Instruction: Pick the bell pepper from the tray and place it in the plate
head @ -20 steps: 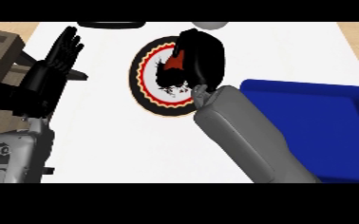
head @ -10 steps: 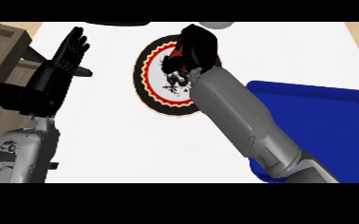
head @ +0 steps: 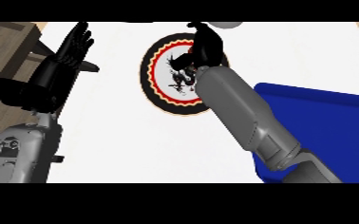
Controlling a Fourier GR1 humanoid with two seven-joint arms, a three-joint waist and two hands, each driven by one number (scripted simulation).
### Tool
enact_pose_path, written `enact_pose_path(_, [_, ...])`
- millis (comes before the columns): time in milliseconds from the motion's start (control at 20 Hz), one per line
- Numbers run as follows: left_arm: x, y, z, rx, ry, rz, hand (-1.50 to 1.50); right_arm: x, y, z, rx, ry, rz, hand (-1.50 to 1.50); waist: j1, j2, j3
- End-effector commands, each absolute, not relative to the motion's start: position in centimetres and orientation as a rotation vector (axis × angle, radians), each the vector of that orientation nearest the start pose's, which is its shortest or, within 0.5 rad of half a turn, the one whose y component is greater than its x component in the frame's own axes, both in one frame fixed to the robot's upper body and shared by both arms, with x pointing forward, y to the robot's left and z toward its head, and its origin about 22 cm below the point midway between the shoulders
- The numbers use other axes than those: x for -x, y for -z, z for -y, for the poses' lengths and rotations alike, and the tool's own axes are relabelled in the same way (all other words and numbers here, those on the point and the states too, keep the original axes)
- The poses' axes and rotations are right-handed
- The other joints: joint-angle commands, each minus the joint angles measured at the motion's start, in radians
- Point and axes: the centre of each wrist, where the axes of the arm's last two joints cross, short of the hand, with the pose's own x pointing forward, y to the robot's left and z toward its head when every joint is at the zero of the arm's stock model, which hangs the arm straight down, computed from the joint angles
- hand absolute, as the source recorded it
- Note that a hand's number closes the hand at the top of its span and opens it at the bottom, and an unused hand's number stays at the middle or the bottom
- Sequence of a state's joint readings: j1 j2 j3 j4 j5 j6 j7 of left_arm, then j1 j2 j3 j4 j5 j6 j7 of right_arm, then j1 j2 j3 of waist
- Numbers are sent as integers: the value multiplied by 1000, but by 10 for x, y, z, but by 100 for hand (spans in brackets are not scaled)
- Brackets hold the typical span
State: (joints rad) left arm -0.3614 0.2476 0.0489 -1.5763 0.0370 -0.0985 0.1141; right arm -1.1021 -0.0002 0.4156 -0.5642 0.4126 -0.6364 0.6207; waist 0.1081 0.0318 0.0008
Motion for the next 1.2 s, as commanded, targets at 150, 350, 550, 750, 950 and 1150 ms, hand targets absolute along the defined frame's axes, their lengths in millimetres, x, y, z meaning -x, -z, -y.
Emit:
enact_pose_path(150, [-317,-109,-243,-45,295,1771,0,-420,-114,31,746,-205,1539,-150,3,-2,0])
enact_pose_path(350, [-312,-111,-241,-61,314,1784,0,-418,-115,35,662,-54,1585,-150,0,-6,1])
enact_pose_path(550, [-311,-107,-264,-96,281,1783,0,-419,-115,42,612,46,1622,-150,-48,-17,0])
enact_pose_path(750, [-302,-112,-275,-105,262,1755,0,-411,-90,56,588,109,1603,-150,-78,-27,0])
enact_pose_path(950, [-291,-89,-292,-152,231,1749,0,-407,-86,84,560,127,1630,-150,-105,-31,-1])
enact_pose_path(1150, [-291,-102,-287,-156,204,1726,0,-374,-56,130,521,87,1654,-150,-125,-40,0])
